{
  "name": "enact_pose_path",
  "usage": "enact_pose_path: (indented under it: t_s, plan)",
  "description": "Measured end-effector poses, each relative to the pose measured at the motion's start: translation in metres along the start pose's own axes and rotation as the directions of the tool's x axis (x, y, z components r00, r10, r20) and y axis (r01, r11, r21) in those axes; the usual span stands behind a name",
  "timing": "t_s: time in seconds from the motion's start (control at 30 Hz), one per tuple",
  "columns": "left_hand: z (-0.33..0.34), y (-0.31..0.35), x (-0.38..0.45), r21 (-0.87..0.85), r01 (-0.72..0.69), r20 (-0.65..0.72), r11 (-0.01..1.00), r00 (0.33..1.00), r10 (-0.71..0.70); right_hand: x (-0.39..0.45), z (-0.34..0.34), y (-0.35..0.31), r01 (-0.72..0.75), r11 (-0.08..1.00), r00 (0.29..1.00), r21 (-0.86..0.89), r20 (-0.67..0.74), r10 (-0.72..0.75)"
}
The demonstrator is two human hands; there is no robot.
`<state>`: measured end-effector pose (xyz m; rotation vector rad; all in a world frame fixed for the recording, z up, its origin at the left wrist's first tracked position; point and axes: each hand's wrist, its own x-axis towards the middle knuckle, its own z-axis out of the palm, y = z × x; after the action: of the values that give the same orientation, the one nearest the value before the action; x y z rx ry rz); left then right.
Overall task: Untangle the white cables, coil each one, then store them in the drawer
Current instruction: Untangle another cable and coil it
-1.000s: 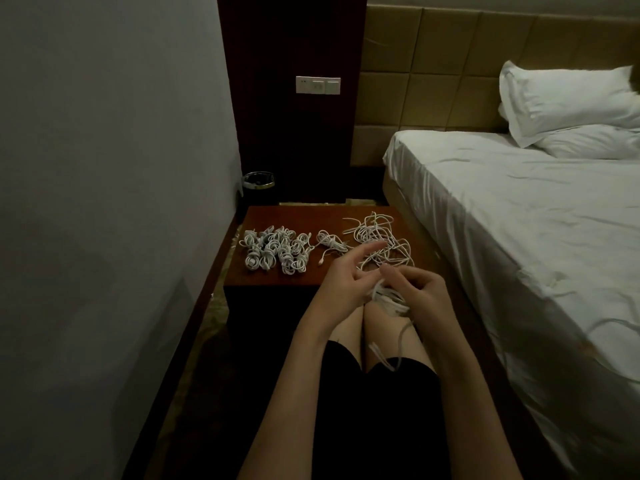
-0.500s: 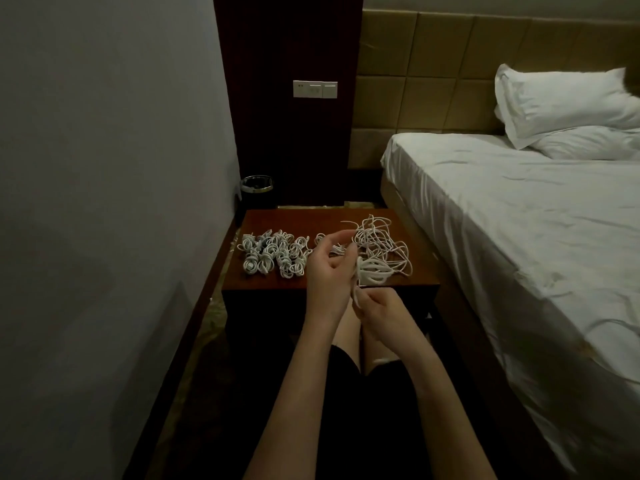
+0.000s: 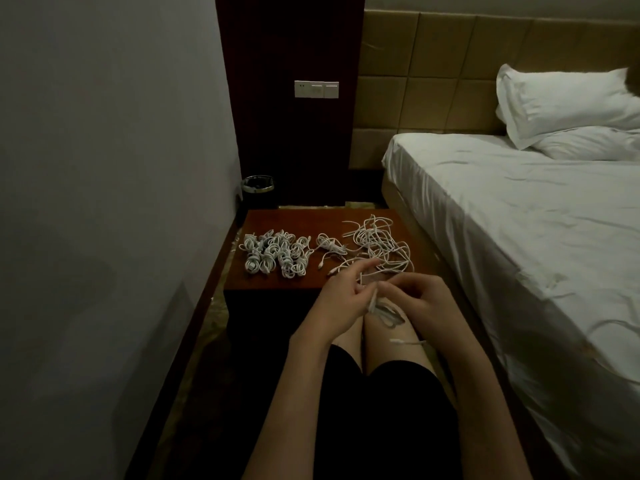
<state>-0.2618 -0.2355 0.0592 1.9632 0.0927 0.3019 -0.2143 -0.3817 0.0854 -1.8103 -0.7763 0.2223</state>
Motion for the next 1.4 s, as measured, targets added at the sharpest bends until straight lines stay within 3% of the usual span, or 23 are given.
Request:
enact_pose_path:
  t_s: [0.13, 0.2, 0.27, 0.37, 0.5, 0.6, 0.67, 0.83, 0.93, 1.07, 1.17, 1.23, 1.33, 1.4]
  plan:
    - [0.003, 0.017, -0.009, -0.338, 0.037, 0.097, 0.940, 0.995, -0.005, 0.001, -0.003, 0.012, -0.185, 0.945, 0.982, 0.270, 0.015, 0.188]
    - [0.008, 0.023, -0.010, -0.445, 0.022, 0.022, 0.895, 1.000, -0.013, 0.002, 0.005, 0.019, -0.274, 0.889, 0.959, 0.367, 0.035, 0.281]
    - [0.010, 0.020, -0.007, -0.457, -0.025, -0.140, 0.889, 0.989, -0.044, 0.005, 0.020, 0.024, -0.309, 0.865, 0.947, 0.396, 0.043, 0.319]
    - [0.008, 0.007, 0.000, -0.274, -0.062, -0.417, 0.960, 0.907, -0.061, 0.008, 0.037, 0.026, -0.294, 0.946, 0.956, 0.134, 0.050, 0.289]
    - [0.004, -0.003, 0.001, -0.088, 0.019, -0.580, 0.996, 0.812, -0.067, 0.005, 0.047, -0.001, -0.180, 0.974, 0.947, -0.135, 0.243, 0.209]
    - [0.006, -0.008, -0.002, -0.035, 0.021, -0.576, 0.999, 0.817, -0.037, 0.004, 0.044, -0.005, -0.033, 0.916, 0.953, -0.399, 0.263, 0.148]
    - [0.007, -0.013, -0.001, 0.025, 0.062, -0.530, 0.998, 0.847, -0.039, 0.004, 0.039, -0.004, 0.001, 0.888, 0.960, -0.461, 0.249, 0.128]
    - [0.008, -0.011, -0.002, 0.108, 0.062, -0.288, 0.992, 0.957, -0.028, 0.002, 0.024, -0.014, 0.130, 0.930, 0.991, -0.343, 0.028, -0.129]
    - [0.006, -0.003, -0.003, 0.035, -0.001, -0.151, 0.999, 0.989, 0.007, 0.005, 0.013, -0.003, 0.059, 0.958, 0.993, -0.280, -0.082, -0.085]
    - [0.008, 0.011, -0.005, -0.295, -0.002, -0.088, 0.956, 0.996, -0.025, 0.007, 0.006, 0.011, -0.037, 0.998, 0.989, 0.048, -0.141, 0.044]
    - [0.014, 0.014, -0.004, -0.472, -0.025, -0.132, 0.881, 0.990, -0.043, 0.007, 0.016, 0.014, -0.092, 0.980, 0.986, 0.176, -0.119, 0.114]
    - [0.017, 0.010, -0.001, -0.485, -0.044, -0.250, 0.873, 0.964, -0.090, 0.007, 0.027, 0.014, -0.101, 0.981, 0.988, 0.168, -0.094, 0.118]
    - [0.015, -0.002, 0.004, -0.255, 0.000, -0.456, 0.967, 0.882, -0.120, 0.010, 0.036, 0.025, -0.149, 0.985, 0.989, -0.092, -0.008, 0.149]
    - [0.012, -0.007, 0.004, -0.108, 0.048, -0.520, 0.993, 0.848, -0.098, 0.013, 0.037, 0.030, -0.219, 0.958, 0.969, -0.185, 0.079, 0.236]
